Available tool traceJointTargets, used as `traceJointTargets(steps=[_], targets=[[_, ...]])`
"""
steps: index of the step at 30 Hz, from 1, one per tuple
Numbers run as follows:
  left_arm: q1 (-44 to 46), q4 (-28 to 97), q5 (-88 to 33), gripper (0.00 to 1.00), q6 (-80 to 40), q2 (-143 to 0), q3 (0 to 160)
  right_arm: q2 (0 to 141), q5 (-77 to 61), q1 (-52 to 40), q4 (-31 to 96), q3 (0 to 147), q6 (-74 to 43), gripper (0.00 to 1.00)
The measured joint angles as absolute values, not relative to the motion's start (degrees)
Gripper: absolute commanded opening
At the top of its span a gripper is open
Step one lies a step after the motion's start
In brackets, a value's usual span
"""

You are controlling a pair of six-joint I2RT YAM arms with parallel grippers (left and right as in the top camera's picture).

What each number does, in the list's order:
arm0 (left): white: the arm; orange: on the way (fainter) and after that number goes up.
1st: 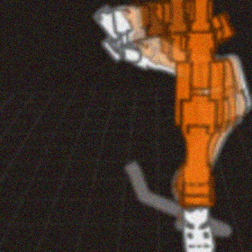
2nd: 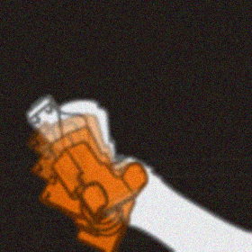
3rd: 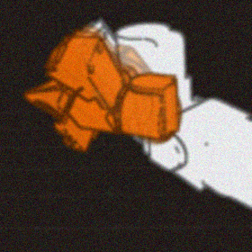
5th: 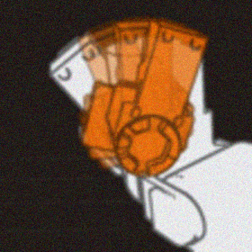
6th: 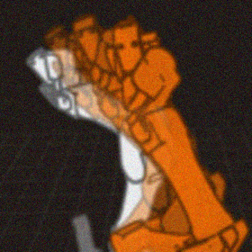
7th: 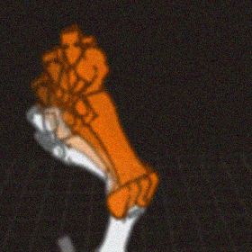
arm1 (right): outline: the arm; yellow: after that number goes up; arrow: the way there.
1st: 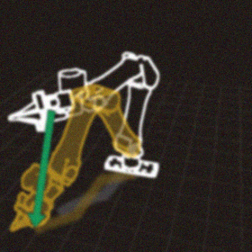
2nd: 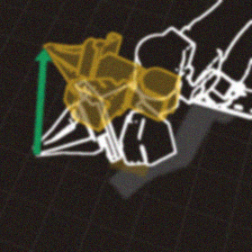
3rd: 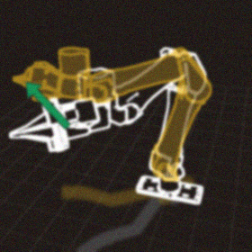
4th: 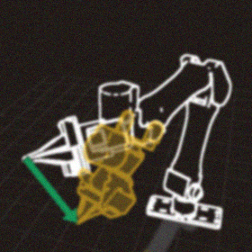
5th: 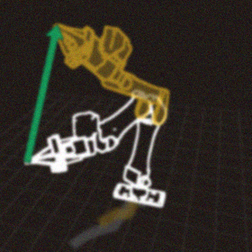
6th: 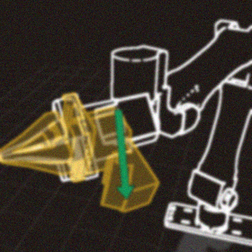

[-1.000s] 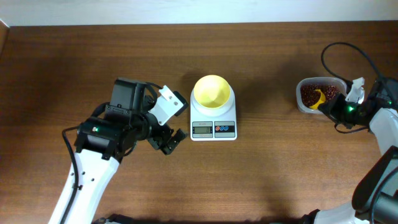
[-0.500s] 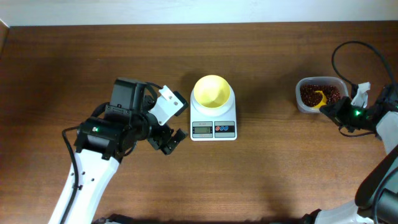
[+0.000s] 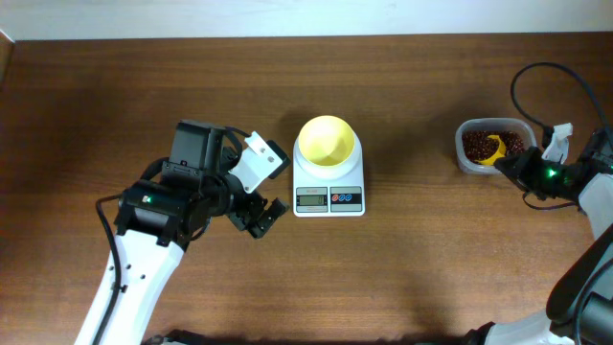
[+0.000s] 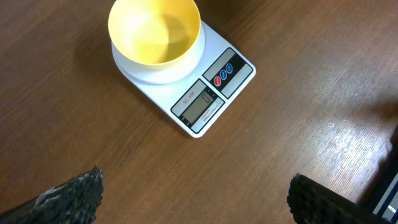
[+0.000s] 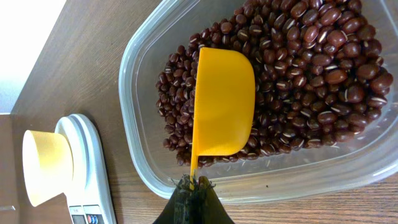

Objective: Scoop item into bowl and weigh 50g on scale
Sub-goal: 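Drag the yellow scoop through the beans with the right gripper to fill it, then lift the filled scoop and carry it left over the yellow bowl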

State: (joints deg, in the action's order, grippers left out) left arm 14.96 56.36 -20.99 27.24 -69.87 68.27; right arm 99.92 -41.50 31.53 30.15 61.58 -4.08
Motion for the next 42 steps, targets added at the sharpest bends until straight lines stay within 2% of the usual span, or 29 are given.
traceJointTargets(steps=[6,14,42], targets=[[14.96,56.36,-20.99,0.99,27.24,-69.87,68.27,99.92,-42.17,32.29,30.57,61.58,-4.10,0.04],[14.96,56.36,-20.99,0.99,27.24,-69.87,68.27,99.92,-55.66,41.60,31.00,61.58,-4.29,0.04],[14.96,56.36,-20.99,0.99,27.24,-69.87,68.27,99.92,-72.36,41.82,34.35,61.58,-4.38,0.04]])
